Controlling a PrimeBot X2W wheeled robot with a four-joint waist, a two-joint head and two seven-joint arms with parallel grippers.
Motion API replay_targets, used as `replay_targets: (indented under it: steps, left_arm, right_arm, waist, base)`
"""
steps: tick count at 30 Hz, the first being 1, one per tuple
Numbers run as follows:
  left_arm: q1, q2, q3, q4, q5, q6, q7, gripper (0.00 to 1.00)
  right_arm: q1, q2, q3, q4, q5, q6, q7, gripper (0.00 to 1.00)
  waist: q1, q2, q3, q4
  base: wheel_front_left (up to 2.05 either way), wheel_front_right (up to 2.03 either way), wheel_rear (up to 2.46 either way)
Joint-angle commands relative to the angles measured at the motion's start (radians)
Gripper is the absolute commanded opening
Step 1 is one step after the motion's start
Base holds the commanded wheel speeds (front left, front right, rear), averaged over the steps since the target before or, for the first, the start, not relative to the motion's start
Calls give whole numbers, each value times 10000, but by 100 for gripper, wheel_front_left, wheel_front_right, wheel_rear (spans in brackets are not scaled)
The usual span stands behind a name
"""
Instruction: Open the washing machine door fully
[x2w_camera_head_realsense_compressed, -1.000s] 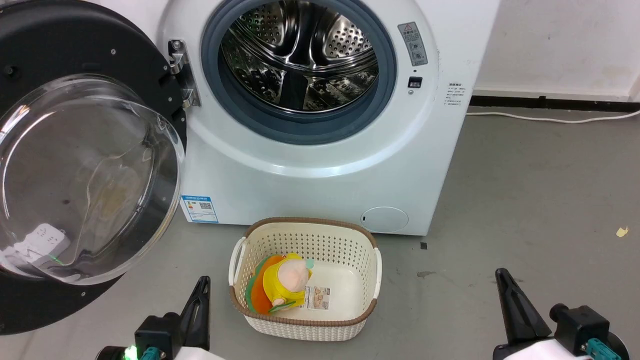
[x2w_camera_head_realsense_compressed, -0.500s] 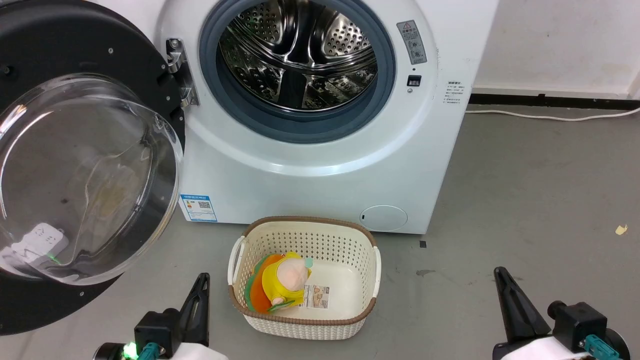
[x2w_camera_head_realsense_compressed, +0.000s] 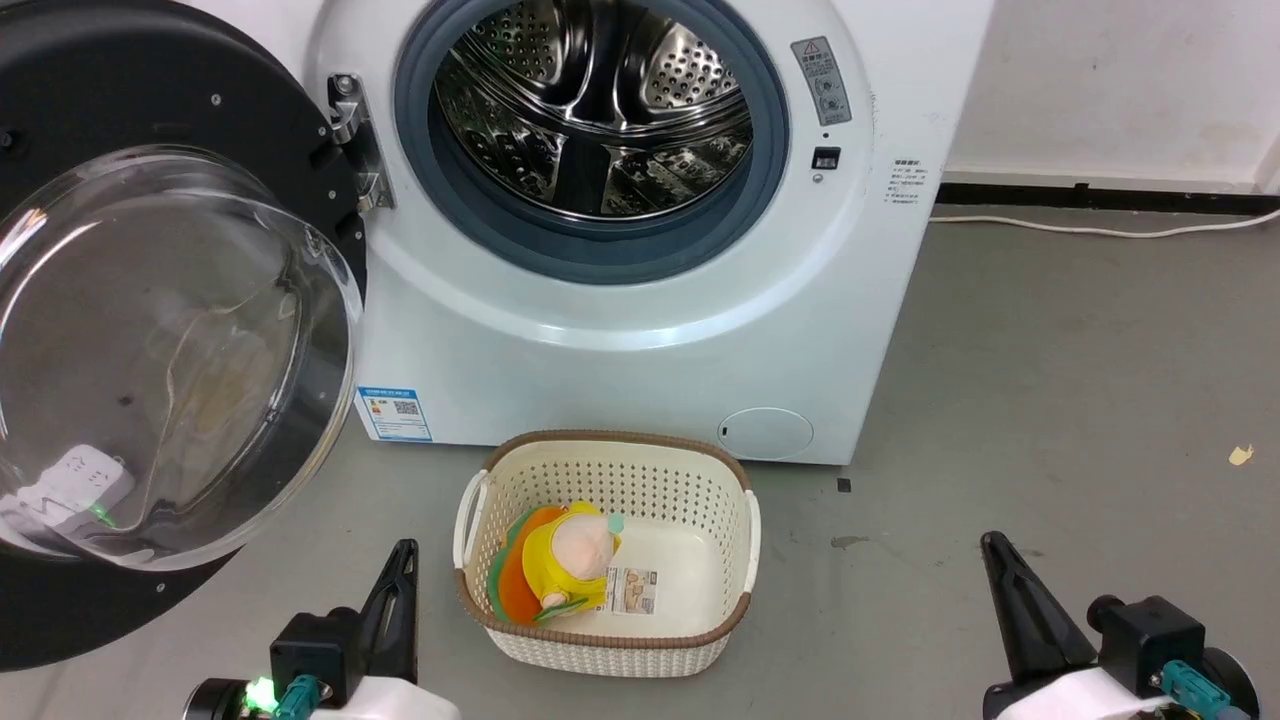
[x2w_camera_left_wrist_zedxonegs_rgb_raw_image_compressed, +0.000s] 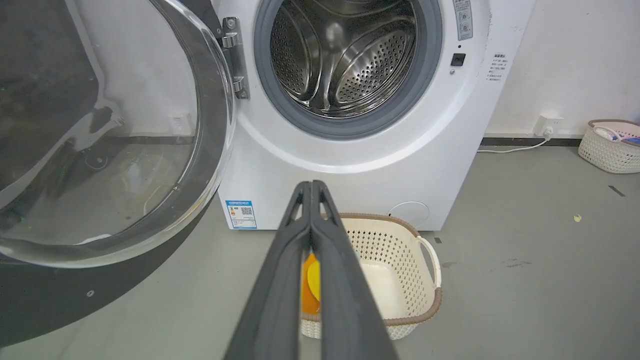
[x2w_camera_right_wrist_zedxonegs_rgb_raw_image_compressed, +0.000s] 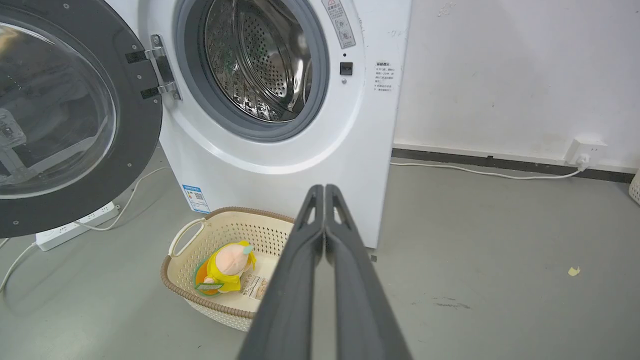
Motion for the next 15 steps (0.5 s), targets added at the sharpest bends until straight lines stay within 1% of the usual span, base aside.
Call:
replay_targets:
  steps: [1,15]
  left_arm:
    - [-137,-60,78,-79,120,-46,78,0]
    - [-184,-201,285,-252,368,-139,362,0]
  right_arm:
    - [-189,13,-12,-93,-98,4,55,0]
    - [-247,16,-19,-249,-257,5,342,0]
  waist:
    - [-1,0,4,-3]
    - [-1,0,45,-31]
  base:
    - [0,0,0]
    - [0,0,0]
